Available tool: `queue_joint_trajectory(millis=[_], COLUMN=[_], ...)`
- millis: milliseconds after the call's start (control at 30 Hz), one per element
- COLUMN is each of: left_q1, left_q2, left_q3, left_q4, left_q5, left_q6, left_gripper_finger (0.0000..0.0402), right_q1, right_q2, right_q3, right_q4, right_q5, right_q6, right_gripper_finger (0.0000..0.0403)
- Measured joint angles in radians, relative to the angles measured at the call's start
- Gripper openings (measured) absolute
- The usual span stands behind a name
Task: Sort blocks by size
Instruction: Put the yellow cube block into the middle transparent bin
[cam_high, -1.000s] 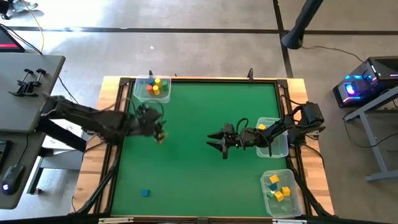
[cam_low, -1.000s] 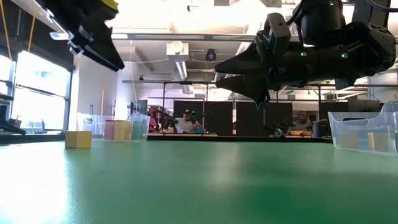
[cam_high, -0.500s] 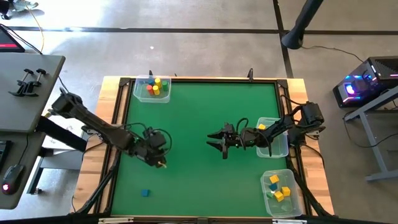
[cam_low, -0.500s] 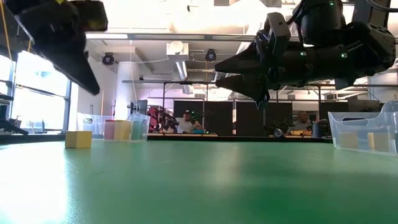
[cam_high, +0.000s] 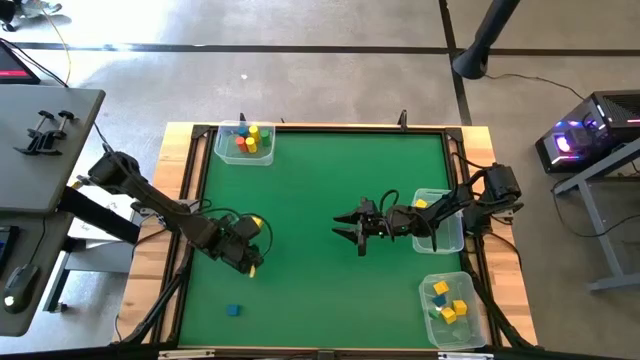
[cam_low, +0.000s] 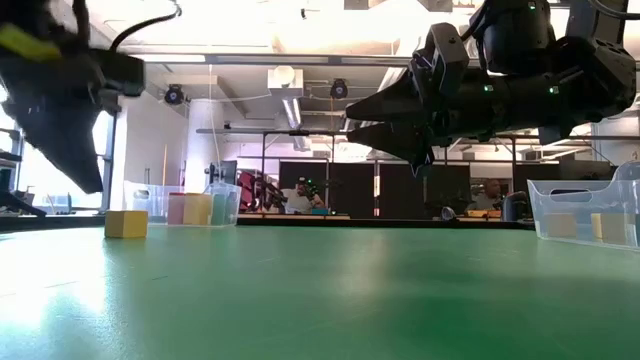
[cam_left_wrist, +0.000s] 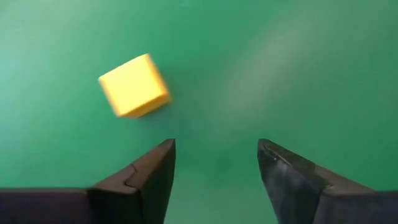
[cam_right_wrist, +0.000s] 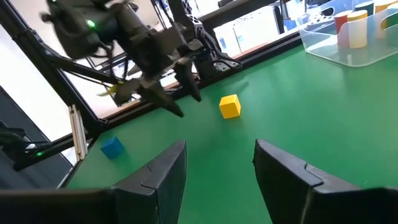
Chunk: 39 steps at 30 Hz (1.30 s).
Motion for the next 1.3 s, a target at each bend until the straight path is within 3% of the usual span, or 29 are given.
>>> queue_joint_trajectory(millis=[267, 467, 600, 1033, 1300], left_q1=[0.01, 0.01, 0.019, 0.036, 0.037], left_q2=[0.0, 0.005, 0.036, 0.165, 0.163], left_q3=[-0.14, -0.208, -0.213, -0.212, -0.197], left_q4=[0.045, 0.212, 0.224, 0.283, 0.292], left_q5=[-0.115, -0.235, -0.302, -0.306, -0.287], left_q6=[-0.26, -0.292, -0.308, -0.301, -0.24], left_gripper_finger=[0.0262, 0.0274, 0.0274, 0.0268, 0.0217], right_q1=[0.0, 0.0, 0.0, 0.0, 0.0], right_q2=[0.0, 0.0, 0.0, 0.0, 0.0], right_q3=[0.0, 0.0, 0.0, 0.0, 0.0], right_q4=[-0.003, -0.002, -0.002, 0.001, 0.001], right_q5=[0.0, 0.0, 0.0, 0.0, 0.0], right_q6=[0.0, 0.0, 0.0, 0.0, 0.003], right_gripper_finger=[0.0178, 0.0178, 0.0178, 0.0178, 0.0178])
